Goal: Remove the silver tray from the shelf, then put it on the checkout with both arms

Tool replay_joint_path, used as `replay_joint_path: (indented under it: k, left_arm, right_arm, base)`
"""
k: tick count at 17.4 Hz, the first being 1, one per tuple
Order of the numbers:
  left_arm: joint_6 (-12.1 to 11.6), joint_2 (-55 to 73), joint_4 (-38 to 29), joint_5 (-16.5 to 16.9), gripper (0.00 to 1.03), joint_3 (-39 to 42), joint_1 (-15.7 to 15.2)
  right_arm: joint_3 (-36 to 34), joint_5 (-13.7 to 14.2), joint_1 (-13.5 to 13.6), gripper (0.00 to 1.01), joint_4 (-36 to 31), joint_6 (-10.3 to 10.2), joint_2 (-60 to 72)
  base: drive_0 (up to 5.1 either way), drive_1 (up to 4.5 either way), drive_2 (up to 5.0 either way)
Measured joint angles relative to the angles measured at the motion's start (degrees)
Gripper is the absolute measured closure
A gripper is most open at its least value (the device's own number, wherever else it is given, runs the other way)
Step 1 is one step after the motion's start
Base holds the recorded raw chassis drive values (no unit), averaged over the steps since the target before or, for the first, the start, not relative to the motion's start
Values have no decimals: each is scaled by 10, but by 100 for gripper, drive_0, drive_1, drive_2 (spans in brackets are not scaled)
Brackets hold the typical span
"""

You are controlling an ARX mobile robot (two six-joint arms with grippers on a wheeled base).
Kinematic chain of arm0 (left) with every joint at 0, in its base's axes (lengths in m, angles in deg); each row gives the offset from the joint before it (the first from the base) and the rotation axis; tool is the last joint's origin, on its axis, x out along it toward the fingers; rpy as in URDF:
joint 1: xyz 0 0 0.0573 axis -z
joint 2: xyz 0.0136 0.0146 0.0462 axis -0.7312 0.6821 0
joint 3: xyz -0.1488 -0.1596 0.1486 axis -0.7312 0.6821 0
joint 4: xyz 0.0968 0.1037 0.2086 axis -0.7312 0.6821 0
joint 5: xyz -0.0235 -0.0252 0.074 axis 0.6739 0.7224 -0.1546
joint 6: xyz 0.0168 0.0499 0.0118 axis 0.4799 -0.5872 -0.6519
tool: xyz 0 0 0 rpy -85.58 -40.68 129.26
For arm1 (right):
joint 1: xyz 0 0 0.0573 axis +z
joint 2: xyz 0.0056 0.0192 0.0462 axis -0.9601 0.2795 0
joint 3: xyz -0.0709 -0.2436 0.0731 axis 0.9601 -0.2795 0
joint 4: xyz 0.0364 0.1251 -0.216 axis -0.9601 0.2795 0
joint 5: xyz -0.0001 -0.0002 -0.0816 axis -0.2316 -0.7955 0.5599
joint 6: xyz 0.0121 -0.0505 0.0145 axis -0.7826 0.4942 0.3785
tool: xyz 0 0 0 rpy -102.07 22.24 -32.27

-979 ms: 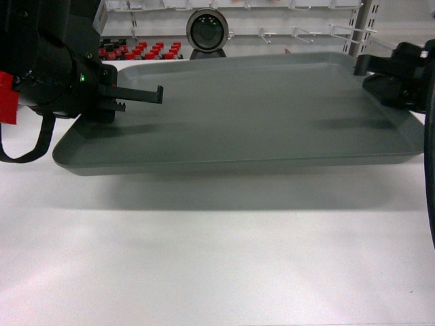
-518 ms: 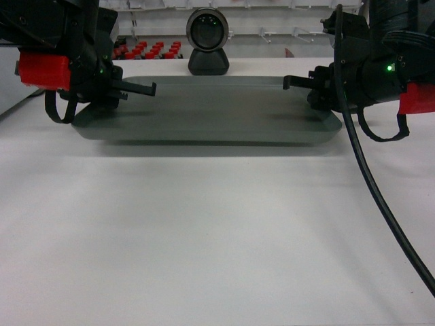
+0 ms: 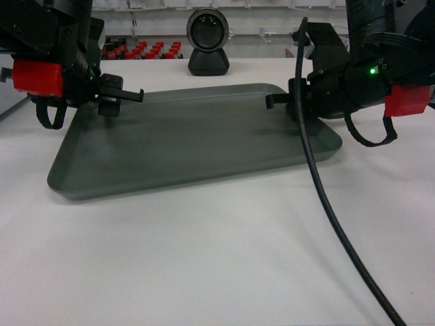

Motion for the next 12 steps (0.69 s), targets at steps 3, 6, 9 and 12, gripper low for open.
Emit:
replay_joint_path:
  k: [3, 6, 9, 12]
  left_arm:
    - [7, -3, -18, 21, 29, 0, 0]
    - [30, -24, -28, 38, 3, 0, 9]
    - [56, -200, -94, 47, 5, 50, 18]
    - [71, -343, -124, 21, 7, 166, 27]
  right_arm:
    - [-6, -1, 2, 53, -23, 4, -4]
    - [-10, 17, -13, 25, -53, -10, -33]
    - [-130, 3, -63, 3, -201, -84, -209]
    - [-289, 100, -88, 20, -238, -48, -369]
  base:
    - [0, 0, 0]
    - [0, 0, 0]
    - [0, 0, 0]
    - [0, 0, 0]
